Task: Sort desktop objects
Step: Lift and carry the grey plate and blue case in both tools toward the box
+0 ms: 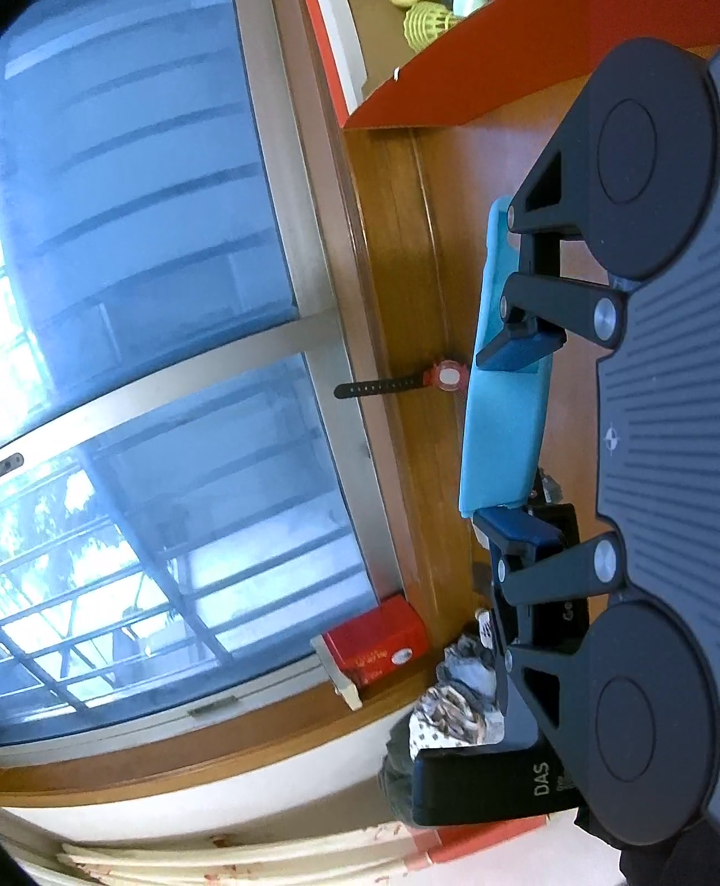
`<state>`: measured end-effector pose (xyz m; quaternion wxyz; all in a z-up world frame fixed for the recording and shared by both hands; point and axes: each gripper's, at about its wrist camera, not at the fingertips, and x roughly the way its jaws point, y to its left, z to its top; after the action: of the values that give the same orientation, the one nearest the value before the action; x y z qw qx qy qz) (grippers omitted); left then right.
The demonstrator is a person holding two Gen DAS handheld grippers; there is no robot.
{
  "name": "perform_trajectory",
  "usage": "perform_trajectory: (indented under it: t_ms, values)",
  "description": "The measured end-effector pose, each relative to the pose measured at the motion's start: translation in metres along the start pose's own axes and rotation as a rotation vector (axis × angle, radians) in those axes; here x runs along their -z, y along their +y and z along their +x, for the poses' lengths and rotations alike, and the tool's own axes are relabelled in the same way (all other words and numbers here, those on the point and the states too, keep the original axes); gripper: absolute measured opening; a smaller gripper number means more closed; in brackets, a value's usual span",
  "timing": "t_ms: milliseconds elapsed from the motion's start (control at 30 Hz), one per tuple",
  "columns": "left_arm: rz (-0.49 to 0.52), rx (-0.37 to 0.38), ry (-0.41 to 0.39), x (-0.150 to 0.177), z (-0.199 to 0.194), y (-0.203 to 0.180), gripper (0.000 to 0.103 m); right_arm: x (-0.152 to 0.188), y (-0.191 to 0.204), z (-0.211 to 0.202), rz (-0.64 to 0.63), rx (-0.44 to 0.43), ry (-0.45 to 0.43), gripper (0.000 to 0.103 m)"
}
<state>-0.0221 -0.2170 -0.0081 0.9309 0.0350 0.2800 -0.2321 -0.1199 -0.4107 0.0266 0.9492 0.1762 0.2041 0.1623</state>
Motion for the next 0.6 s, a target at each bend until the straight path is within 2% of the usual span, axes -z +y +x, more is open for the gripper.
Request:
perform_trajectory:
  t_ms: [267,600]
  values:
    - [-0.005,-0.047,-0.001,-0.006,0.001,-0.029,0.069,-0.012,-0.029,-0.014,0.008,-0.052,-0.010,0.057]
    - [0.011,-0.046,-0.036,-0.020,0.008,-0.074,0.069,-0.029,-0.060,-0.042,-0.020,-0.086,-0.043,0.057]
